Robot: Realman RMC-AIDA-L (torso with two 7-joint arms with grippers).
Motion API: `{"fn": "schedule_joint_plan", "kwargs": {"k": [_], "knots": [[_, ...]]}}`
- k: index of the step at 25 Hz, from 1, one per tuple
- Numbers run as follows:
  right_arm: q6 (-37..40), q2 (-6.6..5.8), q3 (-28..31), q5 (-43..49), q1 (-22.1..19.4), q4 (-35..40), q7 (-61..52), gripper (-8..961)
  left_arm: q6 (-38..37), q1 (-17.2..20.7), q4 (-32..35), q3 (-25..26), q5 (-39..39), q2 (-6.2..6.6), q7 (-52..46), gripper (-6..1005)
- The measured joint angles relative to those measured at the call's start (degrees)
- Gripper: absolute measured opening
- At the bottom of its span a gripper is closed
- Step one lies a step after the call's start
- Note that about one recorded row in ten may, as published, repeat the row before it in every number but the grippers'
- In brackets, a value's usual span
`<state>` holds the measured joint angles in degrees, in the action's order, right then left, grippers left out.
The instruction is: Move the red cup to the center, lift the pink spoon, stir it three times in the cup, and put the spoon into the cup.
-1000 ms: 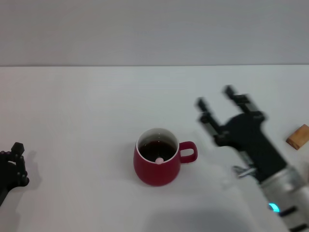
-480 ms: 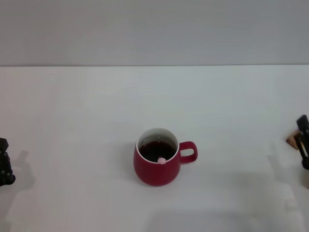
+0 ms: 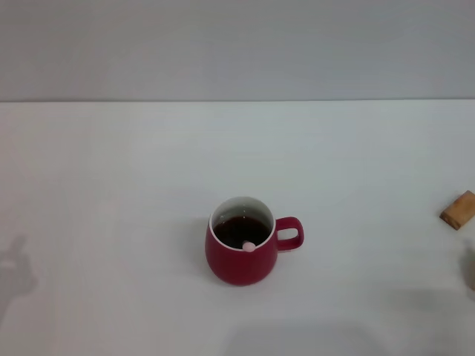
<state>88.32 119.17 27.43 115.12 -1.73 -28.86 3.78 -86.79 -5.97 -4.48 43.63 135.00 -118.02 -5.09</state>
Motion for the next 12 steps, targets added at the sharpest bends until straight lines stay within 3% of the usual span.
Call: {"fn": "schedule_joint_plan", "kwargs": {"k": [12], "knots": [[-0.52,-0.01,-1.92,-0.44,-0.05,0.33,0.5,584,-1.08,1.04,0.0,0.75,-0.06,-0.05,-0.24,-2]]}}
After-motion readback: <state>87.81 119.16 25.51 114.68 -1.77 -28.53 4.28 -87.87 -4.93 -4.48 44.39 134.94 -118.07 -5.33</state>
